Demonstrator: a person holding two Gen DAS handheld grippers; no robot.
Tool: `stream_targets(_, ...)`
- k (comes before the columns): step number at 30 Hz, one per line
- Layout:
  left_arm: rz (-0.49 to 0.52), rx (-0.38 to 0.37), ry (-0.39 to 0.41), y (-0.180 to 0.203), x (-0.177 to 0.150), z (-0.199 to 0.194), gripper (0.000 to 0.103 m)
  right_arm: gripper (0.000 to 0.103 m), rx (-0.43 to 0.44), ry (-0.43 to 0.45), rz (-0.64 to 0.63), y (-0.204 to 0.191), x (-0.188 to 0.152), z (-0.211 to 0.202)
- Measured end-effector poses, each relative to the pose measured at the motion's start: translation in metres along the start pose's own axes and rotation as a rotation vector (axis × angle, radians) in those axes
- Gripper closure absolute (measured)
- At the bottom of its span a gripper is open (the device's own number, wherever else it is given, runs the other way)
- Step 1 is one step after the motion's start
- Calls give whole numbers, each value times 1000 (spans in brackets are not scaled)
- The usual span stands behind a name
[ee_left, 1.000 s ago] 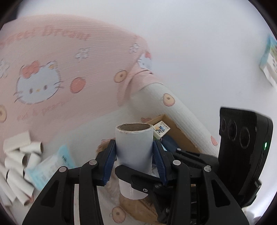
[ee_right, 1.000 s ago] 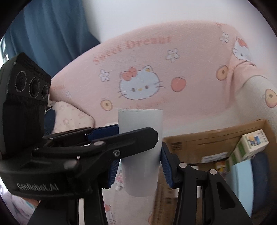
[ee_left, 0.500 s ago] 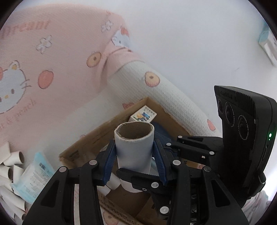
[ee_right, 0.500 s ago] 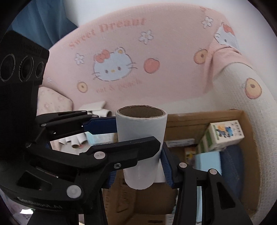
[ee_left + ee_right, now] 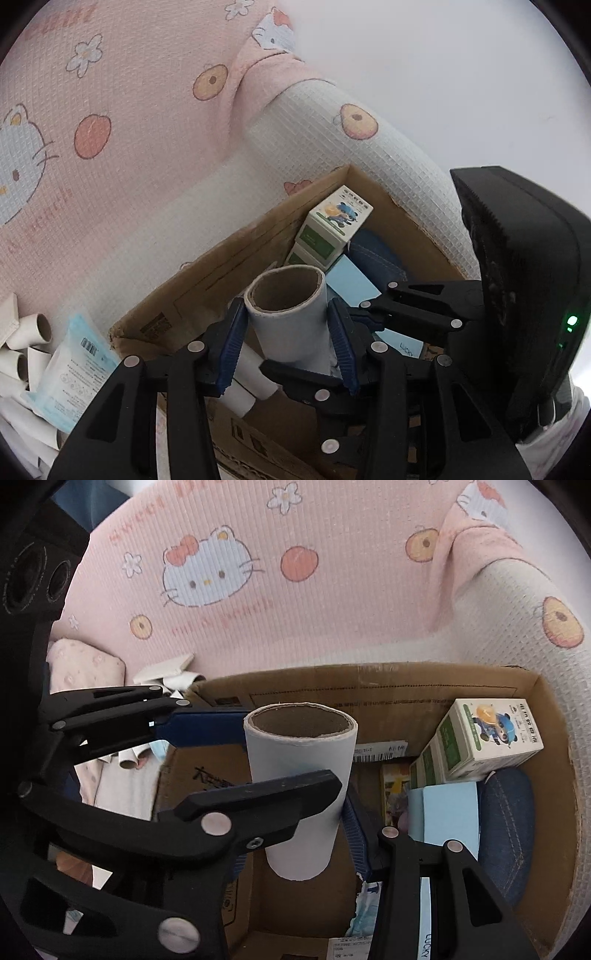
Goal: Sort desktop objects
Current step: 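Carry the held white tube with the right gripper over the box, then lower the tube into the box beside the other tubes, open right gripper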
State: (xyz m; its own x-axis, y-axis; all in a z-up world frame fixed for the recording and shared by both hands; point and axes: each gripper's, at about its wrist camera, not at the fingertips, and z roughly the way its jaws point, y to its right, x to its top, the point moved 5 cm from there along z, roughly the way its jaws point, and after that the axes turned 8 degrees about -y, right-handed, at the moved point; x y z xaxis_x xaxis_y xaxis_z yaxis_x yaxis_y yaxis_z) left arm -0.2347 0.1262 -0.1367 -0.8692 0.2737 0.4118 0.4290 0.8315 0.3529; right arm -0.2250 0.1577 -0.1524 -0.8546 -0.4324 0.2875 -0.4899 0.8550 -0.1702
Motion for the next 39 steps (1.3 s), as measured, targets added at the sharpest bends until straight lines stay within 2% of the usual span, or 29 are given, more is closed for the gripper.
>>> stream_targets(5,-19,23,30,-14,5,-9,54,61,-54,-68,0,9,-3,16)
stream_targets(8,-27,7,54,-24,8,-16,54,61,-68,-116,22,17,-4,27)
stream_targets(10,-29,-2,89,-29,9,-21,69,61,-83,-158,39,21,-3,36)
stream_targets(11,-32,-6,119,-32,8,-26,82,61,-106,-186,41,22,-3,42)
stream_targets(12,-30,-12,129,-34,8,-28,86,61,-127,-211,46,24,-3,48)
stream_targets(15,-23,-25,141,-40,6,-33,87,61,-149,-279,64,28,-3,63)
stream_targets(25,21,40,170,-57,0,-48,87,61,-248,-416,32,23,2,95)
stream_targets(31,5,25,178,-63,0,-55,87,61,-332,-449,-7,21,1,106)
stream_targets(39,5,30,158,-65,-2,-52,87,61,-356,-455,-30,18,-4,105)
